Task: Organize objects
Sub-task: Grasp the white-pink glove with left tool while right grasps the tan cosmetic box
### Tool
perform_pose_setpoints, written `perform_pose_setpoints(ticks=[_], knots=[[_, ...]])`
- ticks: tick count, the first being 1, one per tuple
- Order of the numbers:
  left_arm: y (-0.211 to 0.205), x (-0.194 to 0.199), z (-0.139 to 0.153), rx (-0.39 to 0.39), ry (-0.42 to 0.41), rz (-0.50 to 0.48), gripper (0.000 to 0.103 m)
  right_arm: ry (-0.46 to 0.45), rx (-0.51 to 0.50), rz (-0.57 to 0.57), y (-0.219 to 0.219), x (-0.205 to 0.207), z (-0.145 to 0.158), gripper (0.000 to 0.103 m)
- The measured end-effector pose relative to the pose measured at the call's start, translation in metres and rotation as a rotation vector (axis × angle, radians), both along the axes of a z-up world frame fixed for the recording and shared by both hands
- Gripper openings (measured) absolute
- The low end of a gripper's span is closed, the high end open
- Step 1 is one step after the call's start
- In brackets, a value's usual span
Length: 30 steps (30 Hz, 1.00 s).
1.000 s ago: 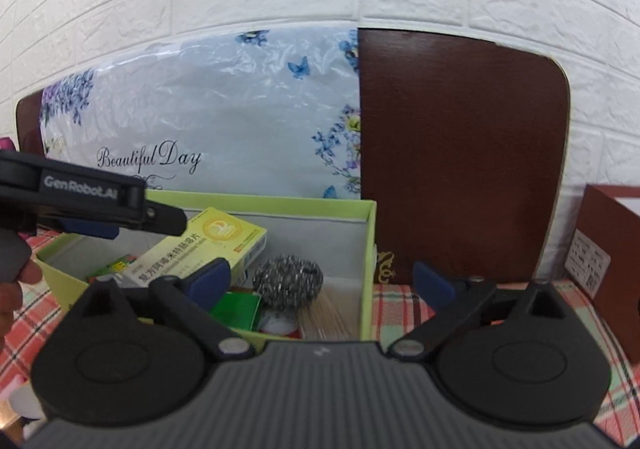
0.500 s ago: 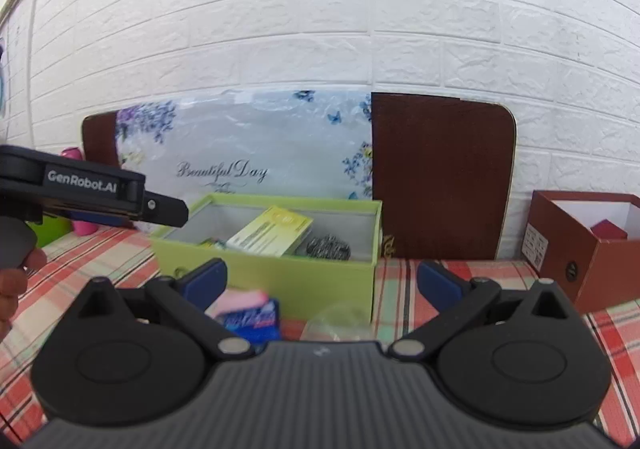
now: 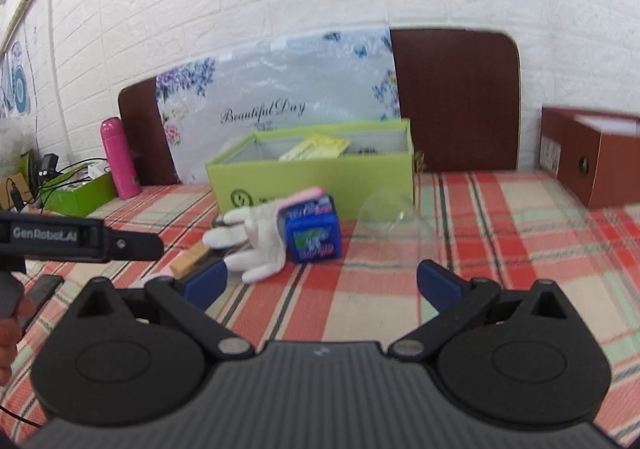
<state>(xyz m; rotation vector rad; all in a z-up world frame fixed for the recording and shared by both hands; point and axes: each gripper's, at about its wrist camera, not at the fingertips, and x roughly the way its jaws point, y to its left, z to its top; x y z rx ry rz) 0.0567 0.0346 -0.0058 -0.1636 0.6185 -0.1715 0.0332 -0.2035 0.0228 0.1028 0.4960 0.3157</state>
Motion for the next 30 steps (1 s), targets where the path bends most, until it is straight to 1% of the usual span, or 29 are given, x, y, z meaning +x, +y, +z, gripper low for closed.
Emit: perform_pose_setpoints(ticks=[2, 5, 8, 12, 17, 18, 19, 20, 21, 22, 23, 24, 26, 27, 29, 30], knots=[[0.007, 0.001, -0.008, -0.001, 0.023, 0.019, 0.088, 0.037, 0.035, -0.001, 0.000, 0.001, -0.009, 0.103], [0.018, 0.008, -0.020, -0.008, 0.059, 0.036, 0.088, 0.073, 0.041, -0.008, 0.003, 0.003, -0.021, 0.103], [0.022, 0.017, -0.032, 0.010, 0.095, 0.038, 0.088, 0.115, 0.052, -0.018, 0.004, 0.006, -0.032, 0.103], [0.021, 0.032, -0.043, 0.055, 0.102, 0.041, 0.088, 0.139, 0.068, -0.030, 0.002, 0.007, -0.041, 0.103], [0.014, 0.063, -0.058, 0.150, 0.122, -0.004, 0.088, 0.150, 0.059, -0.032, 0.000, 0.008, -0.043, 0.103], [0.013, 0.066, -0.062, 0.169, 0.121, -0.006, 0.086, 0.147, 0.056, -0.033, 0.000, 0.007, -0.043, 0.103], [0.012, 0.065, -0.062, 0.189, 0.101, -0.003, 0.068, 0.144, 0.054, -0.032, 0.000, 0.007, -0.043, 0.103], [0.012, 0.062, -0.060, 0.193, 0.090, -0.017, 0.057, 0.141, 0.052, -0.032, -0.001, 0.008, -0.042, 0.103], [0.013, 0.059, -0.057, 0.167, 0.093, -0.046, 0.033, 0.140, 0.047, -0.032, -0.001, 0.009, -0.042, 0.103], [0.015, 0.057, -0.055, 0.134, 0.100, -0.058, 0.015, 0.138, 0.041, -0.032, 0.000, 0.010, -0.042, 0.103], [0.017, 0.053, -0.053, 0.110, 0.104, -0.068, 0.009, 0.138, 0.038, -0.032, 0.000, 0.011, -0.042, 0.103], [0.018, 0.050, -0.051, 0.082, 0.111, -0.087, 0.006, 0.142, 0.035, -0.032, 0.001, 0.014, -0.043, 0.102], [0.022, 0.041, -0.049, 0.014, 0.138, -0.128, 0.005, 0.146, 0.023, -0.021, 0.004, 0.018, -0.043, 0.099], [0.023, 0.034, -0.048, -0.007, 0.149, -0.157, 0.005, 0.146, 0.013, -0.012, 0.006, 0.020, -0.043, 0.097], [0.024, 0.017, -0.047, -0.011, 0.150, -0.206, 0.005, 0.131, -0.013, 0.009, 0.009, 0.025, -0.041, 0.096], [0.025, 0.010, -0.047, -0.008, 0.150, -0.220, 0.005, 0.123, -0.034, 0.017, 0.012, 0.028, -0.040, 0.093]])
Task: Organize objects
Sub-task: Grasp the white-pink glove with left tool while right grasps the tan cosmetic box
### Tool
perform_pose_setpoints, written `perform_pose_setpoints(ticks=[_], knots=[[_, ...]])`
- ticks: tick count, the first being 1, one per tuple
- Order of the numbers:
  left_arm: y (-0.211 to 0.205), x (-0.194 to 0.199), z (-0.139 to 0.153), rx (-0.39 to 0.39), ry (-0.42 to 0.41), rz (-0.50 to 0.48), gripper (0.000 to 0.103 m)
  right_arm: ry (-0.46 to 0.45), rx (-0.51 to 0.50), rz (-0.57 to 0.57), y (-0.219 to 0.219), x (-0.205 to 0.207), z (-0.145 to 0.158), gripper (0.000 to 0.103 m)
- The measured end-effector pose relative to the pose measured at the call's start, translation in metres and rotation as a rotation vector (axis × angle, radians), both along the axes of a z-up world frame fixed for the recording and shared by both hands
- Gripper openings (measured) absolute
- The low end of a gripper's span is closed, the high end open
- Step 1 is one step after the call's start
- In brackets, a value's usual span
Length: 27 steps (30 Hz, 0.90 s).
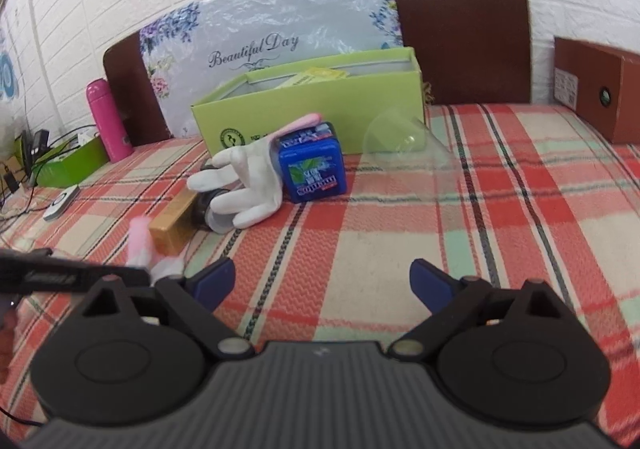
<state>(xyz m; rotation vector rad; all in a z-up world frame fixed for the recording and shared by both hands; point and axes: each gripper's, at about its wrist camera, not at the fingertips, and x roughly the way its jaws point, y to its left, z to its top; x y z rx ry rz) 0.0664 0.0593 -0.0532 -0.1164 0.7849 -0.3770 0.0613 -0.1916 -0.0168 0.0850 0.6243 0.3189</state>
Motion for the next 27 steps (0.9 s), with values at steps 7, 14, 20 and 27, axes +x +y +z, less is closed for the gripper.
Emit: perform_pose_setpoints(ticks=[7, 14, 20, 27], knots=[[0.018, -0.018, -0.006, -0.057, 0.026, 0.035, 0.006, -0.007, -0.024, 0.166, 0.047, 0.009, 0.013, 0.073], [0.019, -0.017, -0.006, -0.054, 0.025, 0.026, 0.008, 0.065, -0.013, 0.286, 0.112, 0.025, -0.004, 0.048], [0.017, -0.008, -0.008, -0.067, 0.034, 0.030, 0.019, 0.085, -0.066, 0.281, 0.096, 0.022, -0.006, 0.023], [-0.001, 0.004, -0.007, -0.056, 0.001, 0.049, 0.061, 0.141, -0.083, 0.285, 0.048, -0.007, -0.004, 0.025]])
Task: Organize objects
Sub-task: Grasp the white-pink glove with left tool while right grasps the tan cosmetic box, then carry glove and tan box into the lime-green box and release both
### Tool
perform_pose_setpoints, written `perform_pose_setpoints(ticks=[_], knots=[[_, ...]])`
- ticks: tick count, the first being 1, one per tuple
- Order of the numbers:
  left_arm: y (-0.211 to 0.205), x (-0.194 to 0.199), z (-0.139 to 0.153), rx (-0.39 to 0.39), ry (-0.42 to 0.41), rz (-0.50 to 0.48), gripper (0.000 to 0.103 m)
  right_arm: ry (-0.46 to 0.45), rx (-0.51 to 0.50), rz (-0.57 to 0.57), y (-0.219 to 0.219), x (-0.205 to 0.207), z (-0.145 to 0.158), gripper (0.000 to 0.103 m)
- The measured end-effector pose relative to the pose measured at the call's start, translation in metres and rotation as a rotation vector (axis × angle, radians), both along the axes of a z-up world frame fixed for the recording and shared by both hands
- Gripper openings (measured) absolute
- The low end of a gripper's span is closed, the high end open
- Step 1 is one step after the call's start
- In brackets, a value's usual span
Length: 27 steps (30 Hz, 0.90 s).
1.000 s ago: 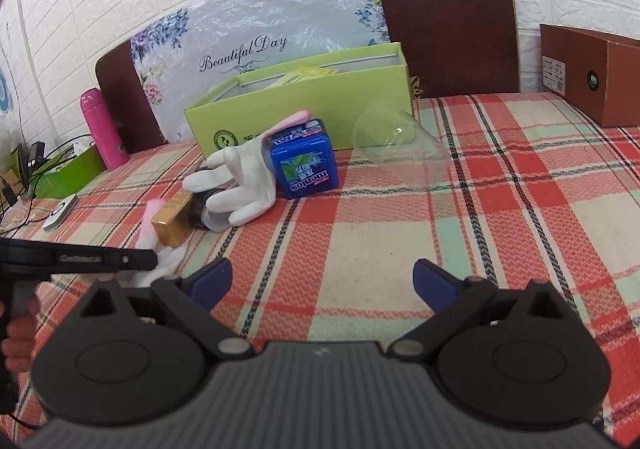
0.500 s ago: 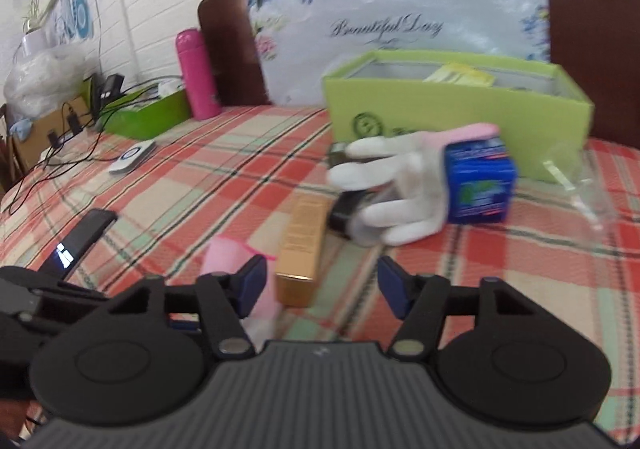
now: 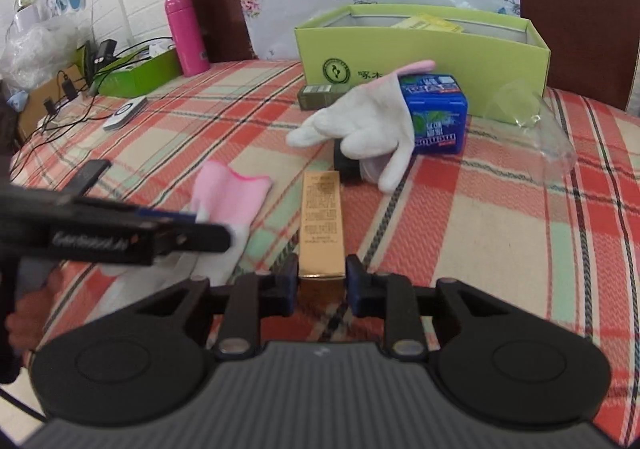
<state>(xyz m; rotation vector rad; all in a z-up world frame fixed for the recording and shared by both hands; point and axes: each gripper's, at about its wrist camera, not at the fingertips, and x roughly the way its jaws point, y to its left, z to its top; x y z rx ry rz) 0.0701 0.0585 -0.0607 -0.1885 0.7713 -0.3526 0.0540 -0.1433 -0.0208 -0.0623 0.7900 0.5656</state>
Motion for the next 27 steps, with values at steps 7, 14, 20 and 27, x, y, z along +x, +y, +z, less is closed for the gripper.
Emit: perform_pose_setpoints(ticks=[7, 14, 20, 27], knots=[[-0.007, -0.009, 0.001, 0.107, -0.017, 0.014, 0.052, -0.049, 0.003, 0.013, 0.011, 0.003, 0.004, 0.037], [-0.011, -0.010, 0.001, 0.158, -0.028, 0.025, 0.029, -0.047, -0.004, 0.011, 0.015, 0.006, -0.002, 0.037], [-0.001, -0.010, 0.006, 0.058, -0.001, 0.040, 0.007, -0.026, 0.010, 0.025, 0.012, 0.004, -0.005, 0.023], [0.000, -0.009, 0.049, -0.002, -0.106, 0.005, 0.007, -0.122, 0.100, 0.028, 0.003, -0.004, 0.026, 0.023]])
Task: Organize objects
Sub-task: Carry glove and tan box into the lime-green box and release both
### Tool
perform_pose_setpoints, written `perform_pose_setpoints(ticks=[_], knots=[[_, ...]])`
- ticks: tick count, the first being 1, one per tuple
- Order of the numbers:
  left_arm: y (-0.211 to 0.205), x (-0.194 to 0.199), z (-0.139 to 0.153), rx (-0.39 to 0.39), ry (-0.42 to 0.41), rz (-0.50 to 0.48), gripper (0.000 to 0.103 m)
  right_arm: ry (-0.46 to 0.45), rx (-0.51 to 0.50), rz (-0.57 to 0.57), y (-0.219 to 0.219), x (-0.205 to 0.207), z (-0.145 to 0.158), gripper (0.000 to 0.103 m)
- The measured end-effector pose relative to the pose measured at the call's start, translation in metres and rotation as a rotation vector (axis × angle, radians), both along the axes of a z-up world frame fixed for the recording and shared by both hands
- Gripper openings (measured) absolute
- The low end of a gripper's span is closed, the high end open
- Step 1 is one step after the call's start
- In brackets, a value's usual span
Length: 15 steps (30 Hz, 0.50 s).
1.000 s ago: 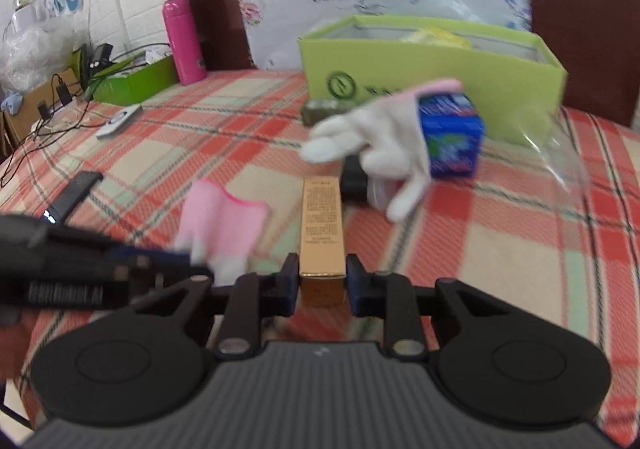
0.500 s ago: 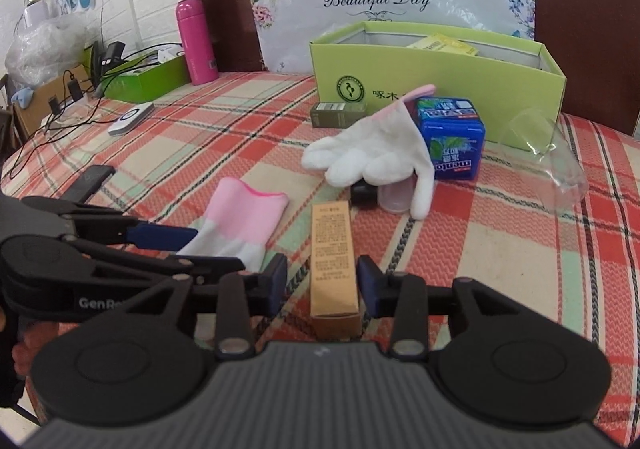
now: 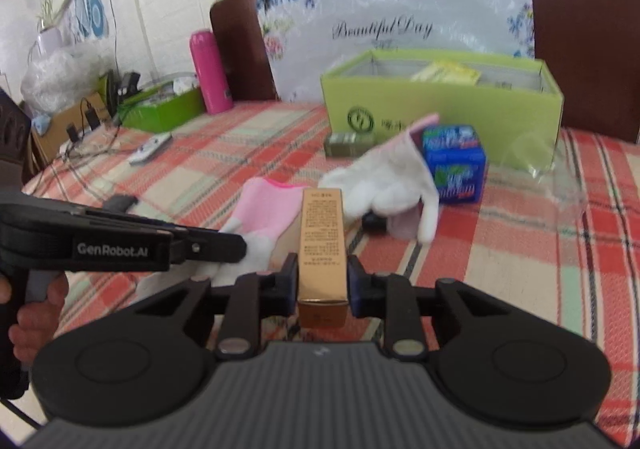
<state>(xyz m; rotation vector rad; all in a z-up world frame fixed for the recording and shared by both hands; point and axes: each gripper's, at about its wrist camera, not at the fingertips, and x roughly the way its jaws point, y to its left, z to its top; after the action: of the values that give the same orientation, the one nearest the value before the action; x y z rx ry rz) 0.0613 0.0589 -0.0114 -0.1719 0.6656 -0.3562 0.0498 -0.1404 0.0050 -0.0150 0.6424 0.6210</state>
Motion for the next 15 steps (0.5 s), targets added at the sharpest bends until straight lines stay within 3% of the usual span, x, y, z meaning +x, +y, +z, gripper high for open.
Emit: perform_pose_setpoints(ticks=[7, 15], knots=[[-0.010, 0.029, 0.059, 0.026, -0.155, -0.045, 0.007, -0.174, 0.086, -0.071, -0.014, 0.011, 0.046, 0.023], [-0.026, 0.111, 0.095, 0.057, -0.201, -0.045, 0.007, -0.249, 0.103, -0.203, -0.028, 0.066, 0.083, 0.023]])
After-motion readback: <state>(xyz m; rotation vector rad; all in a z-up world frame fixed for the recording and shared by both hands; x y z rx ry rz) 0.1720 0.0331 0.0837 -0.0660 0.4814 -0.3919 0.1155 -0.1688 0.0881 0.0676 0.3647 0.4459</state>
